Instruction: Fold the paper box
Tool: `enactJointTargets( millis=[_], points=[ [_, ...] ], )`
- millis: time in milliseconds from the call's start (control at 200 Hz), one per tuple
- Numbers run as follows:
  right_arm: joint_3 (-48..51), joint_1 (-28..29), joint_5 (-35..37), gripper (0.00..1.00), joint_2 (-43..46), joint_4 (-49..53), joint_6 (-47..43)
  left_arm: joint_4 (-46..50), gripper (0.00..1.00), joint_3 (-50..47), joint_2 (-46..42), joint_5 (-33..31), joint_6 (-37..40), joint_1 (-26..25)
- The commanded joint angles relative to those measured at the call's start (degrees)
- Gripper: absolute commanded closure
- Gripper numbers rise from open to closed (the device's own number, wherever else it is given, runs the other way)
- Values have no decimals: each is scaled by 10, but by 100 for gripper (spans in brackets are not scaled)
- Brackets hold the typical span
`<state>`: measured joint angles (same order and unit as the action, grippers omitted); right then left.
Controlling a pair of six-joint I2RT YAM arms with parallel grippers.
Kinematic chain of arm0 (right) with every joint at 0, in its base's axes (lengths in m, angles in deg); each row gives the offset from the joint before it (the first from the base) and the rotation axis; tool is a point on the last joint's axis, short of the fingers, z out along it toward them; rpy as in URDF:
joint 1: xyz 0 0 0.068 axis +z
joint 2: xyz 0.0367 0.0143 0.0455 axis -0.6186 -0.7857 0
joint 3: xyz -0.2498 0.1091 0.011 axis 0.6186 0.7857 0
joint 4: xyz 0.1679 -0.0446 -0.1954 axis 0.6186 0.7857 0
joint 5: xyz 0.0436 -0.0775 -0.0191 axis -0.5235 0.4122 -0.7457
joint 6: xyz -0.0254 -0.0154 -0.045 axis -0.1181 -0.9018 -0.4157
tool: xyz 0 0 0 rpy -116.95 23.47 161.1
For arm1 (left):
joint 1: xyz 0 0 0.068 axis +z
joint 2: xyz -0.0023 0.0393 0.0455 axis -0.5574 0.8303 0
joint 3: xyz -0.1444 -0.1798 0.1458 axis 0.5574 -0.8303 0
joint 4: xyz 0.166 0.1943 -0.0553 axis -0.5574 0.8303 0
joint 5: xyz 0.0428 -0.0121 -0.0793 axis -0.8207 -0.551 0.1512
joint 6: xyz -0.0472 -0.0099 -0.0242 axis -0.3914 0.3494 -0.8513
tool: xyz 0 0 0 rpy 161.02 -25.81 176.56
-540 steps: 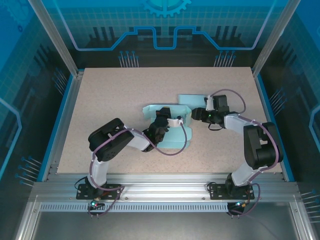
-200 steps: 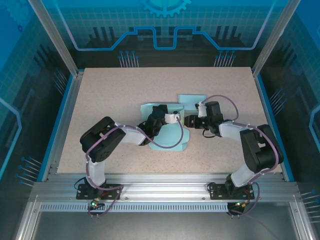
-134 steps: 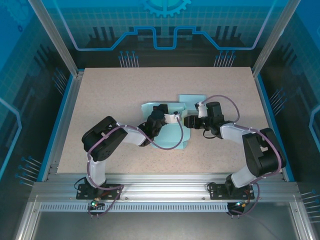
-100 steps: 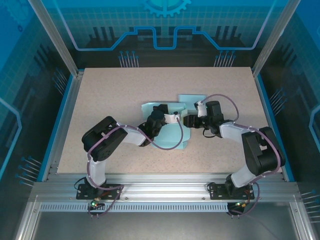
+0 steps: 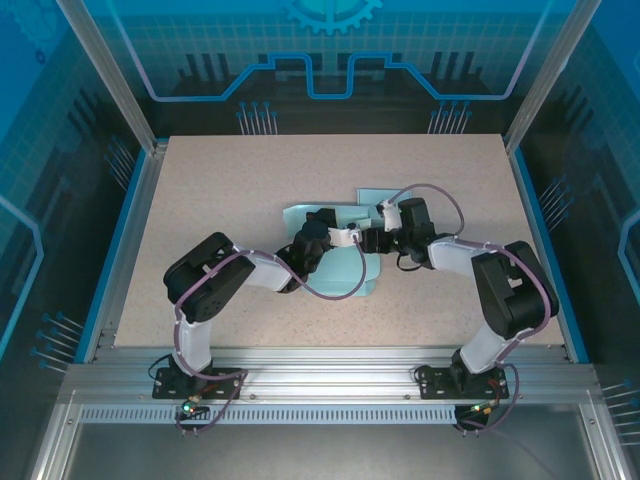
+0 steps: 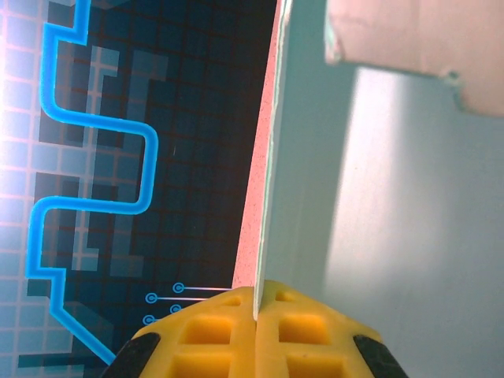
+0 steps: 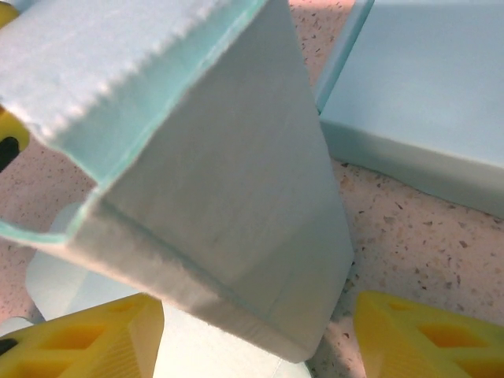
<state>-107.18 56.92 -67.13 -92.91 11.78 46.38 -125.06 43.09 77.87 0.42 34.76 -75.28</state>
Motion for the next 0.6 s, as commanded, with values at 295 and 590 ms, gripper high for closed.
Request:
enactJointTargets(
  millis=[295,590],
  points=[
    [-19,18,98,46,-28,-24,-16,-18,96,-1,15,15,13,-21],
    [6,21,122,54,-23,-88,-14,-30,96,-12,15,5,22,-35]
  ],
)
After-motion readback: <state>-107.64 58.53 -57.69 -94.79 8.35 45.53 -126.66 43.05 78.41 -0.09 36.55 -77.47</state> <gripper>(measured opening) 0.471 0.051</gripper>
